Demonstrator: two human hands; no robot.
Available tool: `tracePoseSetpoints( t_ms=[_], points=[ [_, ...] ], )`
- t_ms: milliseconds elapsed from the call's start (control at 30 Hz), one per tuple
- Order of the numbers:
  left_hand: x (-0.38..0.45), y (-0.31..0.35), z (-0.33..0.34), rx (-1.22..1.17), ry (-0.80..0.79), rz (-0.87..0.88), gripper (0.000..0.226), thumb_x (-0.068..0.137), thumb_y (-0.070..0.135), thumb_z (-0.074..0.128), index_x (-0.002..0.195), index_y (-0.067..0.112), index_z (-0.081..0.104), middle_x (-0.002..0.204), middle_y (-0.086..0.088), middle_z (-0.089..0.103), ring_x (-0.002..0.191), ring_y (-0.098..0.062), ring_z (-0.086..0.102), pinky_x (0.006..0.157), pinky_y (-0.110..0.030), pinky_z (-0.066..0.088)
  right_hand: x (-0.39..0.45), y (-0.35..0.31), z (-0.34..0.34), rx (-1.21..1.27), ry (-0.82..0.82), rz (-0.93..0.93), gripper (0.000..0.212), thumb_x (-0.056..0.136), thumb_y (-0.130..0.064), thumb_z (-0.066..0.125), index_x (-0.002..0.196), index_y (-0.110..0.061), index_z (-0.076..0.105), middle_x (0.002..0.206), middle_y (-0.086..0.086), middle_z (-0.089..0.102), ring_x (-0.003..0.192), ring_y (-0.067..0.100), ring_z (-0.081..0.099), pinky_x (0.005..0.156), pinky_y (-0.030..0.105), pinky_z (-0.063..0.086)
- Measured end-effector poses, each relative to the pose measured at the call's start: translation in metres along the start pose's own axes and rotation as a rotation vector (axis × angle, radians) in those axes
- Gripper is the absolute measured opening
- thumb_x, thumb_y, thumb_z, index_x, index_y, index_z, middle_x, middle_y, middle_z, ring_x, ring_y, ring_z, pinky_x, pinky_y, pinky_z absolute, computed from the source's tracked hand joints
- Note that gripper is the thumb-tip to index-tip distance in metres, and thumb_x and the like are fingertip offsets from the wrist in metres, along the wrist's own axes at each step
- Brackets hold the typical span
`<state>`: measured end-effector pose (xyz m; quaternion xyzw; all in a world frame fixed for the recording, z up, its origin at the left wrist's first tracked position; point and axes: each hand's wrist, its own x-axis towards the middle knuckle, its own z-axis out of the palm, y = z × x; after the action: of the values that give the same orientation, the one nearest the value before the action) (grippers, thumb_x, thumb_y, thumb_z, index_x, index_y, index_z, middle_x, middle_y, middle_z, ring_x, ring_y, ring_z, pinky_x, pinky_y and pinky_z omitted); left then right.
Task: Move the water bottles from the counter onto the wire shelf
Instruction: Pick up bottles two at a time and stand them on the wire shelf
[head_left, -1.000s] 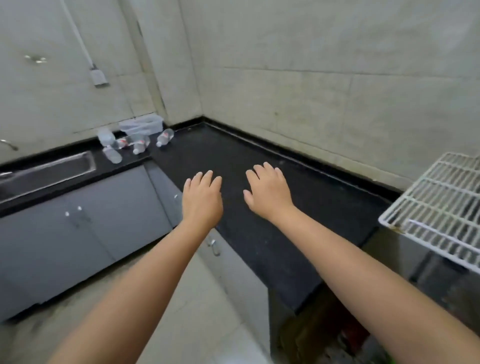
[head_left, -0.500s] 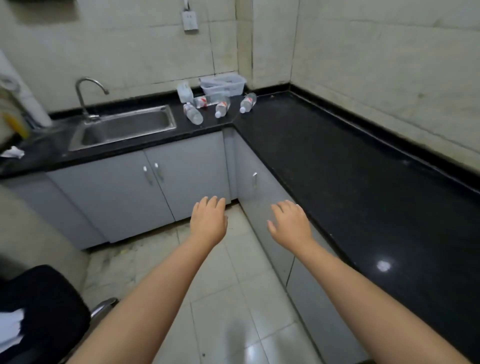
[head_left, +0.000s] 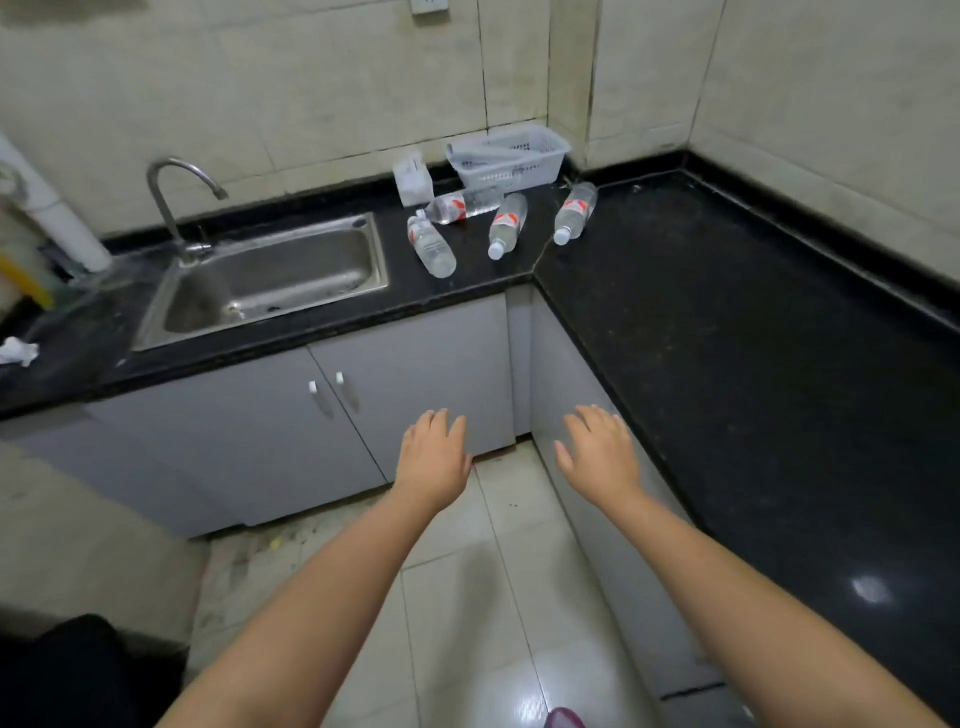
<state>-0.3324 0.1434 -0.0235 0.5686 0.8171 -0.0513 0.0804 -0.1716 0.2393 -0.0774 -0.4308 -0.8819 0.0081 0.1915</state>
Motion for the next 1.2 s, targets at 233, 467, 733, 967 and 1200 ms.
tracePoseSetpoints(
  t_ms=[233, 467, 733, 967, 1200],
  points=[
    [0.133, -0.042, -0.022, 0.001, -0.004, -0.003, 0.05, 0.098, 0.028, 0.038, 0.142, 0.008, 0.026, 0.151, -0.015, 0.025, 0.141, -0.029, 0.02, 0.114, -0.039, 0.022, 0.135, 0.022, 0.04, -0.002, -0.064, 0.004, 0.036, 0.047, -0.011, 0.087, 0.075, 0.0, 0.067, 0.082, 0.018, 0.072, 0.077, 0.034, 0.07, 0.066, 0.047, 0.057],
    [0.295, -0.093, -0.053, 0.0, 0.079, 0.088, 0.056, 0.097, 0.028, 0.039, 0.146, 0.009, 0.018, 0.151, -0.012, 0.025, 0.142, -0.027, 0.018, 0.116, -0.039, 0.021, 0.286, 0.044, 0.082, 0.014, -0.048, 0.129, 0.032, 0.056, -0.003, 0.081, 0.084, 0.005, 0.069, 0.091, 0.024, 0.071, 0.085, 0.039, 0.069, 0.074, 0.052, 0.054],
    [0.464, -0.1, -0.086, -0.008, 0.007, 0.325, 0.058, 0.096, 0.023, 0.043, 0.147, 0.012, 0.018, 0.155, -0.01, 0.019, 0.144, -0.026, 0.015, 0.118, -0.037, 0.017, 0.376, 0.09, 0.108, 0.097, -0.066, 0.447, 0.034, 0.078, -0.006, 0.067, 0.109, 0.008, 0.062, 0.114, 0.027, 0.063, 0.109, 0.041, 0.058, 0.097, 0.049, 0.044],
    [0.566, -0.076, -0.102, 0.077, -0.071, 0.617, 0.053, 0.094, 0.013, 0.046, 0.144, 0.016, 0.029, 0.156, -0.007, 0.022, 0.144, -0.023, 0.018, 0.117, -0.036, 0.022, 0.453, 0.118, 0.134, 0.239, -0.142, 0.588, 0.036, 0.085, -0.016, 0.06, 0.117, 0.002, 0.056, 0.118, 0.02, 0.06, 0.111, 0.034, 0.054, 0.093, 0.039, 0.043],
    [0.63, -0.064, -0.117, 0.278, -0.202, 0.806, 0.066, 0.089, 0.005, 0.053, 0.145, 0.027, 0.026, 0.157, 0.002, 0.017, 0.146, -0.019, 0.011, 0.116, -0.037, 0.019, 0.53, 0.154, 0.145, 0.344, -0.149, 0.778, 0.062, 0.08, -0.027, 0.067, 0.129, -0.002, 0.039, 0.125, 0.022, 0.045, 0.11, 0.036, 0.05, 0.088, 0.045, 0.045]
  ],
)
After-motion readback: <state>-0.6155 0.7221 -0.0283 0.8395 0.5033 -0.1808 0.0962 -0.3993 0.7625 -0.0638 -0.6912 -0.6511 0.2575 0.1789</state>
